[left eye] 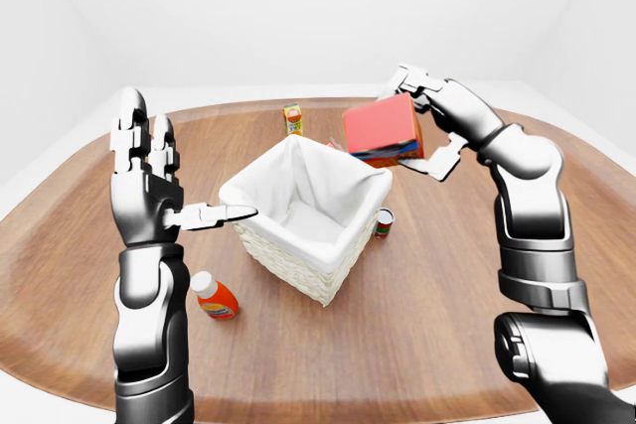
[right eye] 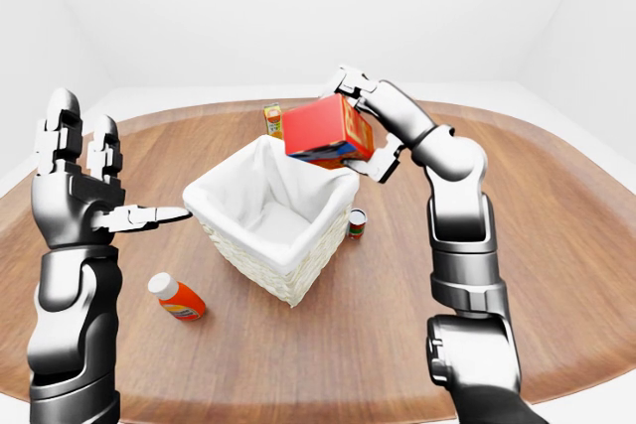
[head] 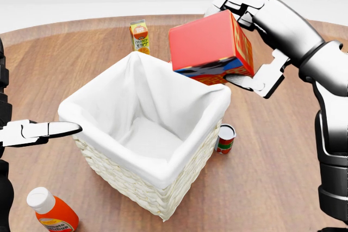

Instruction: Pick up the butter and put it in the basket.

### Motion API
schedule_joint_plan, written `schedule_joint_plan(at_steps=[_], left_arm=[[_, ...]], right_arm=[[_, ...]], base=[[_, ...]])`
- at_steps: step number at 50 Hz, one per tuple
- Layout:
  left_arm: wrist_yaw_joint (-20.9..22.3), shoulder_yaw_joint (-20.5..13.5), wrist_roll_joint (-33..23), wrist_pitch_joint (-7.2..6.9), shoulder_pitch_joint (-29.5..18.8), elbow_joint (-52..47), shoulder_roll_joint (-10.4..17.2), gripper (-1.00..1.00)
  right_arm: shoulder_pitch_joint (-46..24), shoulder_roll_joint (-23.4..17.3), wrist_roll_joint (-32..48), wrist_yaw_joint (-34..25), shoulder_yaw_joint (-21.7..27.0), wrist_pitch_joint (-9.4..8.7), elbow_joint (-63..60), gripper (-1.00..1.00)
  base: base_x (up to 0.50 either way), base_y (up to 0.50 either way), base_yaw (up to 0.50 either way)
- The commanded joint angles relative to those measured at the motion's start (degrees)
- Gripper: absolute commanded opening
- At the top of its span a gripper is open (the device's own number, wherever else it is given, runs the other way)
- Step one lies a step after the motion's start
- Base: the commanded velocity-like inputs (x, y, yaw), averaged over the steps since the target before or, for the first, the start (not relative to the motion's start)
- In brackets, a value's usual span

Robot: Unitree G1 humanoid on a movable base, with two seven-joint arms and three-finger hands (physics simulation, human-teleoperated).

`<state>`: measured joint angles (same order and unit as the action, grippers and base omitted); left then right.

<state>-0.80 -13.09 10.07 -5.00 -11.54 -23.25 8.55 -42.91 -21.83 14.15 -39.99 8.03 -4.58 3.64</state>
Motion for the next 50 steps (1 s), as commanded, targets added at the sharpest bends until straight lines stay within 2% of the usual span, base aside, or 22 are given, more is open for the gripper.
schedule_joint_plan(at_steps=[1,13,18,19,20,24,28,32,35,38,40,47,50], left_arm=[[0.1,0.0,-0.1,0.00,0.0,0.1,0.0,1.00],[0.3,-0.1,-0.2,0.00,0.0,0.3,0.1,1.00],[0.3,-0.1,-0.3,0.00,0.1,0.6,0.1,1.00],[0.3,-0.1,-0.3,0.00,0.1,0.6,0.1,1.00],[0.3,-0.1,-0.3,0.00,0.0,0.5,0.1,1.00],[0.2,0.0,-0.4,0.00,0.1,0.4,0.0,1.00],[0.3,0.1,-0.4,0.00,0.2,0.3,-0.1,1.00],[0.3,-0.1,-0.3,0.00,0.0,0.4,0.0,1.00],[0.3,-0.1,-0.3,0.00,0.2,0.4,0.0,1.00],[0.3,0.0,-0.3,0.00,0.3,0.5,-0.1,1.00],[0.3,0.1,-0.3,0.00,0.3,0.5,-0.1,1.00],[0.3,0.0,-0.3,0.00,0.3,0.4,-0.1,1.00],[0.3,0.1,-0.4,0.00,0.4,0.3,-0.1,1.00]], right_arm=[[-4.3,3.4,-2.7,2.0,-1.1,-0.42,-1.1,-1.00],[-6.1,9.2,-4.3,5.1,-4.2,-0.42,6.0,-1.00],[-7.2,11.0,-6.2,7.4,-4.4,0.49,8.2,-1.00],[-7.4,11.2,-7.0,7.8,-4.4,0.45,8.6,-1.00],[-8.0,11.9,-8.1,8.6,-4.1,-0.42,9.2,-1.00],[-9.0,12.4,-10.1,10.8,-4.3,-0.03,12.0,-1.00],[-9.9,12.9,-11.5,12.4,-4.7,1.37,14.8,-1.00],[-10.5,13.5,-11.6,13.7,-5.2,3.59,18.5,-1.00],[-10.7,14.1,-12.5,14.8,-4.9,4.57,20.4,-1.00],[-9.6,14.9,-14.3,15.8,-4.9,4.38,20.5,-1.00],[-9.1,15.1,-14.5,16.3,-5.3,5.68,21.5,-1.00],[-9.4,15.9,-15.4,17.4,-5.4,7.53,25.7,-1.00],[-9.6,16.0,-15.3,17.6,-5.6,9.19,27.5,-1.00]], base=[[0.00,0.00,0.00],[0.00,0.00,0.00],[0.00,0.00,0.00],[0.00,0.00,0.00],[0.00,0.00,0.00],[0.00,0.00,0.00],[0.00,0.00,0.00],[0.00,0.00,0.00],[0.00,0.00,0.00],[0.00,0.00,0.00],[0.00,0.00,0.00],[0.00,0.00,0.00],[0.00,0.00,0.00]])
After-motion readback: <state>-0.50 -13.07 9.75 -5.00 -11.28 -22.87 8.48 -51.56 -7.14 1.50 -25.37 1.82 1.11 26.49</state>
